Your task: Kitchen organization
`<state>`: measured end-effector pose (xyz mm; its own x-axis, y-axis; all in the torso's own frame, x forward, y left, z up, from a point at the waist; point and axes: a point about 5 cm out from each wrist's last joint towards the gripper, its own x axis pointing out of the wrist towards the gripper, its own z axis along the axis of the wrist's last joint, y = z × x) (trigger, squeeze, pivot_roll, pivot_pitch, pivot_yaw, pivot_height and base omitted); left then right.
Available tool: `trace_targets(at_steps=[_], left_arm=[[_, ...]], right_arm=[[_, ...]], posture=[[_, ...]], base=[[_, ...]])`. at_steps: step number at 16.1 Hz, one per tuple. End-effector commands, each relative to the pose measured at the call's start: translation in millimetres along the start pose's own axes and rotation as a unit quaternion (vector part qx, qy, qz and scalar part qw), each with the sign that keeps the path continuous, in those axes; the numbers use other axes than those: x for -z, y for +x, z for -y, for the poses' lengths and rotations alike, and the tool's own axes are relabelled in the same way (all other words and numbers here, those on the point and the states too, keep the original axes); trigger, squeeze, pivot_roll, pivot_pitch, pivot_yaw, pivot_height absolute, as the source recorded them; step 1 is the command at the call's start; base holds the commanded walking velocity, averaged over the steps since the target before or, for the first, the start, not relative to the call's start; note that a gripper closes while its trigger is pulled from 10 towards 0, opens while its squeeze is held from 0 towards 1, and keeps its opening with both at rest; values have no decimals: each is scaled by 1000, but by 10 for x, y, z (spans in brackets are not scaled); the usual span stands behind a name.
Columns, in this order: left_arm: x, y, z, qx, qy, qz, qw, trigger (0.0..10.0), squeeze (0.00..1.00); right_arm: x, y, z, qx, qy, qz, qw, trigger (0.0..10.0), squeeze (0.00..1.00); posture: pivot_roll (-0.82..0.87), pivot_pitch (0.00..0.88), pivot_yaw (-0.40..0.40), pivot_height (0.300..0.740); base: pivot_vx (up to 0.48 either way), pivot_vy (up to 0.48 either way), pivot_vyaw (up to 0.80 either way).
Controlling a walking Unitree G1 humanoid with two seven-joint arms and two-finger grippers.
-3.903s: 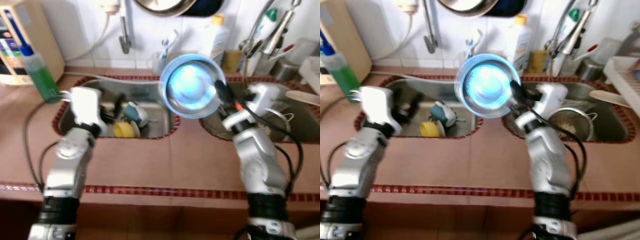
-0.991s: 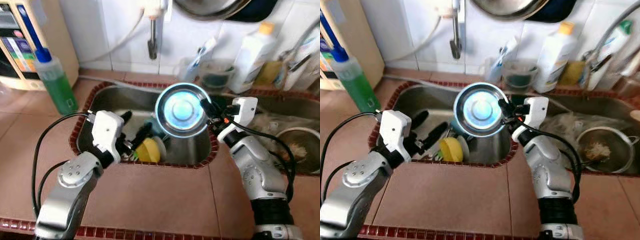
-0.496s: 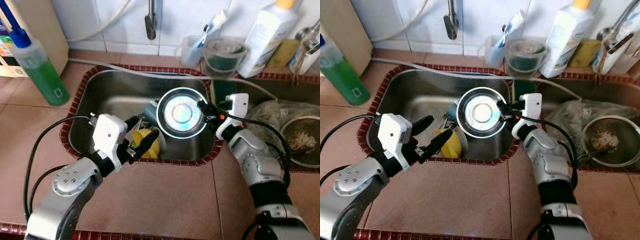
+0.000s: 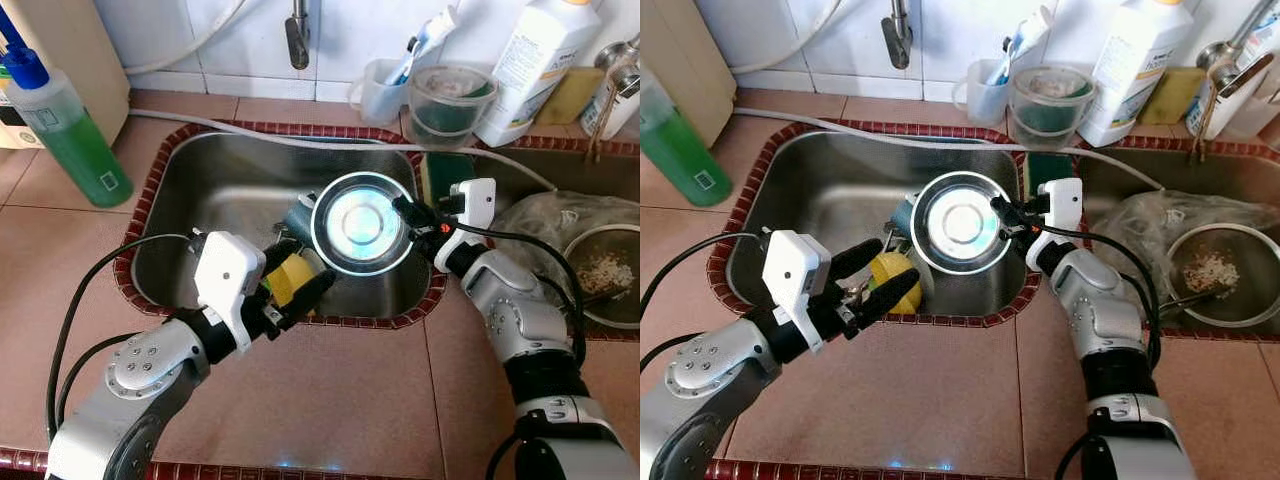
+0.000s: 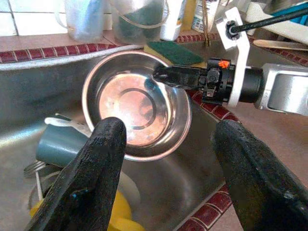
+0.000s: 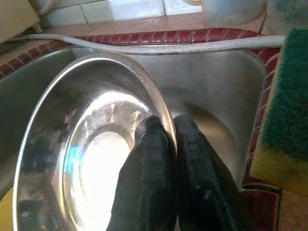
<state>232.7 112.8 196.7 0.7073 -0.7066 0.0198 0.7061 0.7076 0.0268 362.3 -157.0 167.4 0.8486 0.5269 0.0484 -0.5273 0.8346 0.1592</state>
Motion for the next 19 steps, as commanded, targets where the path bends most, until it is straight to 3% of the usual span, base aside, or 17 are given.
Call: trace_targets(at_steps=[1,6,7,8,17,19], left_arm=[[-32,-9,58,14,3,-1,1000,10000,0],[-50,-22,71,22,-4,-4,1000,10000,0],[-55,-20,72,23,-5,-4,1000,10000,0],[-58,-20,73,23,-7,-4,1000,10000,0],[-81,-28,12,17,-4,-7,1000,10000,0],[-79,-33,-31,4,3,-5,1000,10000,0]], right_arm=[[136,-5,-71,-28,17,-31,999,10000,0],[265,-52,-86,-60,30,-92,993,10000,0],[289,-65,-84,-62,30,-101,993,10000,580],[298,-74,-90,-67,33,-105,992,10000,1000],[330,-80,-159,-84,33,-114,989,10000,1000],[281,-69,-188,-92,23,-92,991,10000,1000]], posture=[[-62,295,-24,740],[-66,302,-23,740],[-65,304,-23,740],[-65,305,-22,740],[-54,298,-19,740],[-53,287,-19,740]], base=[[0,0,0],[0,0,0],[0,0,0],[0,0,0],[0,0,0],[0,0,0]])
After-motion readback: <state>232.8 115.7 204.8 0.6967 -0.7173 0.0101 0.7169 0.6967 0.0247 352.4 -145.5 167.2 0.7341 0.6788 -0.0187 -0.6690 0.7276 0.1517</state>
